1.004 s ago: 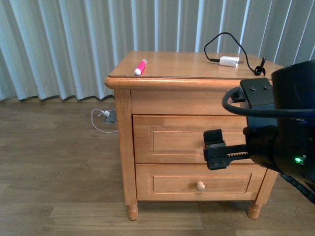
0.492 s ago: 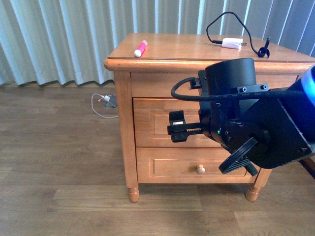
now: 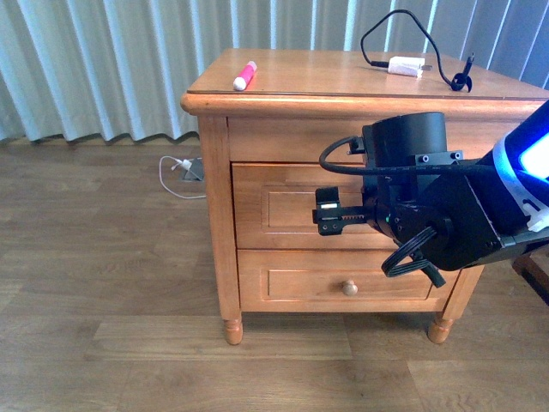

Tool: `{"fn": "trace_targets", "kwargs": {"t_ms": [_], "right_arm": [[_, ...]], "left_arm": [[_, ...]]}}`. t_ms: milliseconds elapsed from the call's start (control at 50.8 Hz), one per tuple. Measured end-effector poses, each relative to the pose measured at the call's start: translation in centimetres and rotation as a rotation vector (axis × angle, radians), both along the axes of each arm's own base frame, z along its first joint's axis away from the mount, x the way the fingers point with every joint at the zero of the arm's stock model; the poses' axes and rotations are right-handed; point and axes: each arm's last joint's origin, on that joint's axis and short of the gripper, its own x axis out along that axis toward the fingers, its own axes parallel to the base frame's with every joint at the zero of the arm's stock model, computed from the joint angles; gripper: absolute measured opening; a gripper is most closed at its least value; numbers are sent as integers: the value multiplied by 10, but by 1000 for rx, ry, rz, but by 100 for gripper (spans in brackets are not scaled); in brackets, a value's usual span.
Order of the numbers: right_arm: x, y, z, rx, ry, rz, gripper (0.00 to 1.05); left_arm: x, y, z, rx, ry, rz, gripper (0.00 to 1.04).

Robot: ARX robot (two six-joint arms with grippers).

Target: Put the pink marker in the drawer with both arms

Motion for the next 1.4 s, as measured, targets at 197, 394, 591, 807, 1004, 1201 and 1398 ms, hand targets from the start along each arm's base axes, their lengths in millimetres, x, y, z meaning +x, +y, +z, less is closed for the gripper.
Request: {"fn": "trace_targets", "kwargs": {"t_ms": [197, 394, 591, 807, 1004, 1201, 1398], "right_arm": [[2, 1, -6, -14, 6, 3, 96], [5, 0, -6, -25, 3, -14, 96], [6, -7, -7, -31, 20, -14, 66], [7, -10, -8, -15, 35, 4, 33], [6, -9, -9, -10, 44, 5, 23], [1, -11, -6, 9, 73, 9, 23], [-22, -17, 1, 40, 136, 12, 23]], "left_arm": [[0, 0, 0, 0, 0, 0, 99], [0, 0, 0, 0, 0, 0, 99], [0, 0, 0, 0, 0, 0, 99], [0, 0, 0, 0, 0, 0, 99], [0, 0, 0, 0, 0, 0, 99], [0, 0, 0, 0, 0, 0, 99], [0, 0, 0, 0, 0, 0, 99]]}}
